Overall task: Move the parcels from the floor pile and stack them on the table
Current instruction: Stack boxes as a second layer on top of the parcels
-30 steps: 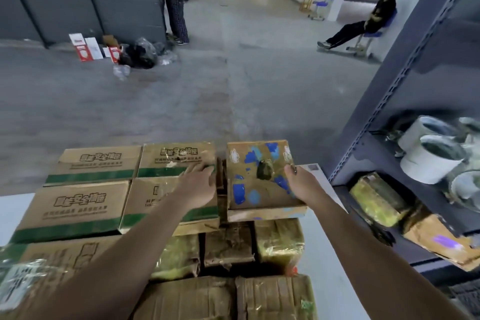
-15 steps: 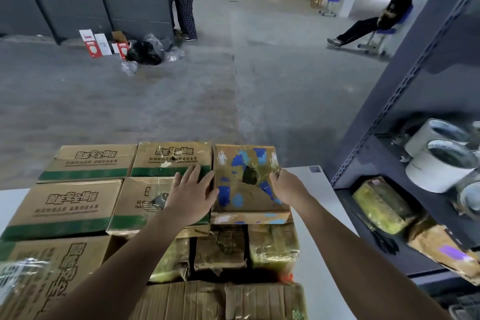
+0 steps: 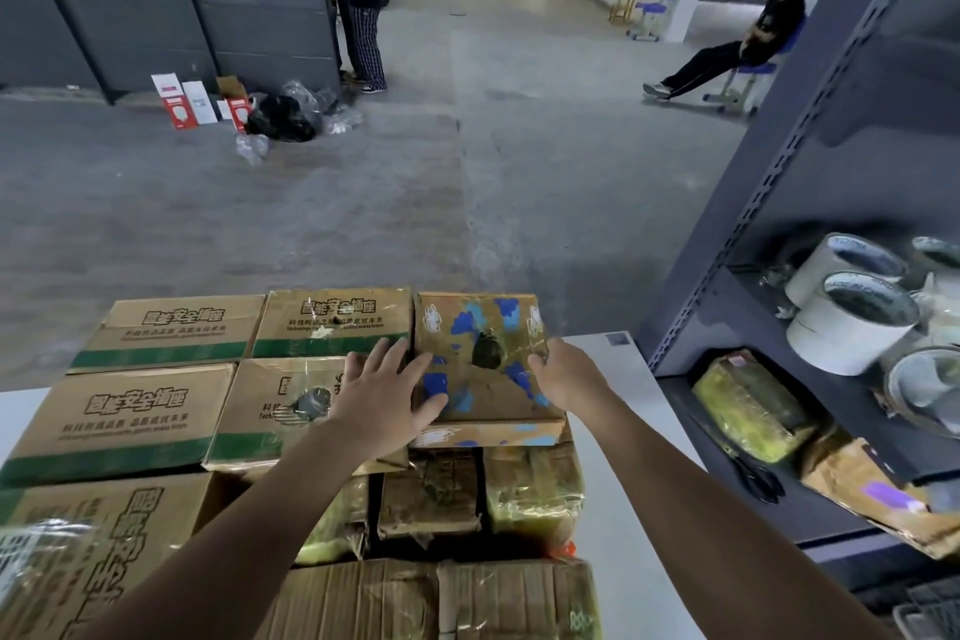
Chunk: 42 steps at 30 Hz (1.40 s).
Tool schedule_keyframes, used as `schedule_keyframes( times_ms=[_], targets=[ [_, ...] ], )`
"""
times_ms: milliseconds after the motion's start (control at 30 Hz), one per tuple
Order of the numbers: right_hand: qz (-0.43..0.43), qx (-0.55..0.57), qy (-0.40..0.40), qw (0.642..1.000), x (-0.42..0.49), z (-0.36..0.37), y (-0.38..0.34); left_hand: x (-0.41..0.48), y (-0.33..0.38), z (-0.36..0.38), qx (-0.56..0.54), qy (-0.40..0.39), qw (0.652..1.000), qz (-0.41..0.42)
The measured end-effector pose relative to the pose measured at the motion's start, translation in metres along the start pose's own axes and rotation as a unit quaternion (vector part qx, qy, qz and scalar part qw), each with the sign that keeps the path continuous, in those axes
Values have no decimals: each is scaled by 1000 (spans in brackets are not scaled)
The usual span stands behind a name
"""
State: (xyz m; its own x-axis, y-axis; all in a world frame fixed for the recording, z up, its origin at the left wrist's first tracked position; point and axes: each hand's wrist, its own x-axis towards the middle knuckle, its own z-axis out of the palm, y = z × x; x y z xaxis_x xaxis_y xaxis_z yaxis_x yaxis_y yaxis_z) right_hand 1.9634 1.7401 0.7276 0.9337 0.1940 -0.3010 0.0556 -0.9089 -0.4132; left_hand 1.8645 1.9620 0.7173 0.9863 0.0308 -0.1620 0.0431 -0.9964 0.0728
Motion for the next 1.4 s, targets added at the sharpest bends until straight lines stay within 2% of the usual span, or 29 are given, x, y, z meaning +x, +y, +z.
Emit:
schedule_keyframes(
  times_ms=[233,367,500,667,867,1167,1400],
  targets=[
    [17,-20,69,997,6,-7,-10,-1,-3,-4,19,-39,999,31],
    [15,-25,45,999,10,-5,-10,2,-5,2,47,-33,998,26],
    [-1,-32,32,999,9,-8,-9,3,-5,1,28,-33,999,29],
    [-26,-56,114,992,8,-14,-16,0,-3,-12,-3,-2,1000,25],
    [-115,-25,125,985,-1,-8,-42,-13,4,-21,-75,53,995,-49],
    [-260,24,56,964,-47,32,-118,-89,-5,-24,-154,133,959,-197],
    [-351,31,-16,936,-119,74,-188,-189,-57,-26,-168,183,923,-295]
  ],
)
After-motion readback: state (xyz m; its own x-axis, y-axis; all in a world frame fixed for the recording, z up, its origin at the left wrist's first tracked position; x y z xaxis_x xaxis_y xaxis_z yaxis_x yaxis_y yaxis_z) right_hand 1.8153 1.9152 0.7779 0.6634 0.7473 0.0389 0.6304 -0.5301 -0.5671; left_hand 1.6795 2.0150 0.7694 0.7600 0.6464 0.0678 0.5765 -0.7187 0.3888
